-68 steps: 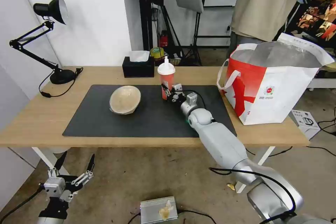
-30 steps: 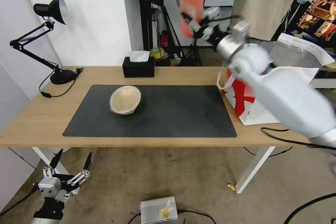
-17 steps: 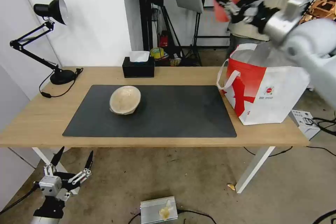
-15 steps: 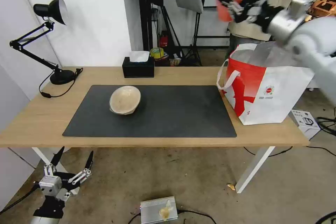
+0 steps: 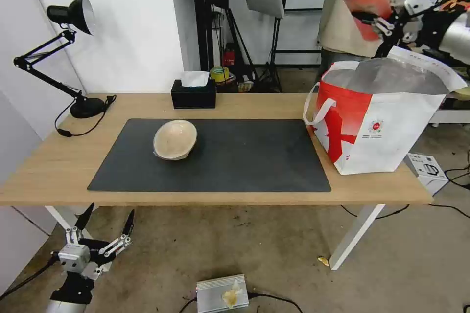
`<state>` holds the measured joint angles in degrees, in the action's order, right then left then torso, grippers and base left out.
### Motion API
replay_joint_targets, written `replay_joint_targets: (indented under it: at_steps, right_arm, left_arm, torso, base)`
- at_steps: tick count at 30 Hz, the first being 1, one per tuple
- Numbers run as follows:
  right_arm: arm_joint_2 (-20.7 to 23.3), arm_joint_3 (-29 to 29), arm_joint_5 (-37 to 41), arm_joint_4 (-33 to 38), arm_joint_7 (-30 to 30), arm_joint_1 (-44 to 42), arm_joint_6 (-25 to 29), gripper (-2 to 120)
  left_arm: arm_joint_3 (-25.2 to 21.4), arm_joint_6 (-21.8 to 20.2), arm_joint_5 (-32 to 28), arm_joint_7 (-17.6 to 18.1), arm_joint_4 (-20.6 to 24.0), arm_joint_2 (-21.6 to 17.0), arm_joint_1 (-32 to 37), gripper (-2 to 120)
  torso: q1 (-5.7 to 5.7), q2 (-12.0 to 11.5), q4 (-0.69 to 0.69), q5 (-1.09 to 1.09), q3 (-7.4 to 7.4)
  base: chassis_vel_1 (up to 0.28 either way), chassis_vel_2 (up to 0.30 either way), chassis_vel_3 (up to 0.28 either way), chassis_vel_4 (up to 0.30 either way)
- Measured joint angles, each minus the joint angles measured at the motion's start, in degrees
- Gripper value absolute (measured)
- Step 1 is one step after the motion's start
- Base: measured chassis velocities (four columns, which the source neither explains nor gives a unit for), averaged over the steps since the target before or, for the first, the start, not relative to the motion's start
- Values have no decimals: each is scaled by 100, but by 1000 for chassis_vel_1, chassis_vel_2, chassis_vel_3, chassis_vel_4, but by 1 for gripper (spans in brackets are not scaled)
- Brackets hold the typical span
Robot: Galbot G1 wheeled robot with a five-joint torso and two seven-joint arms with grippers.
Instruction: Pick up the trash from the table and place it into the takeout bag.
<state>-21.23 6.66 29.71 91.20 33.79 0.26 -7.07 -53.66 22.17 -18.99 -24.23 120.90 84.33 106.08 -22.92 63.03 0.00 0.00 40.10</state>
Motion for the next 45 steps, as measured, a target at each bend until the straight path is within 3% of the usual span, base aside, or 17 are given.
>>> replay_joint_targets:
  at_steps: [6, 20, 45]
  right_arm:
    - [196, -131, -660, -187, 566, -110, 62, 6]
    - [197, -347, -1952, -690, 1349, -283, 299, 6]
    - [-913, 526, -3467, -2315, 1584, 790, 928, 6]
  left_arm:
    - [21, 11, -6, -4, 5, -5, 0, 100]
    - [52, 104, -31, -17, -28, -16, 19, 100]
    - [52, 149, -62, -30, -175, 28, -81, 100]
  torso:
    - [0, 0, -1, 1, 0]
    - [0, 0, -1, 0, 1]
    - [0, -1, 0, -1, 1]
  base:
    - [0, 0, 0, 0]
    - [0, 0, 0, 0]
    - [0, 0, 0, 0]
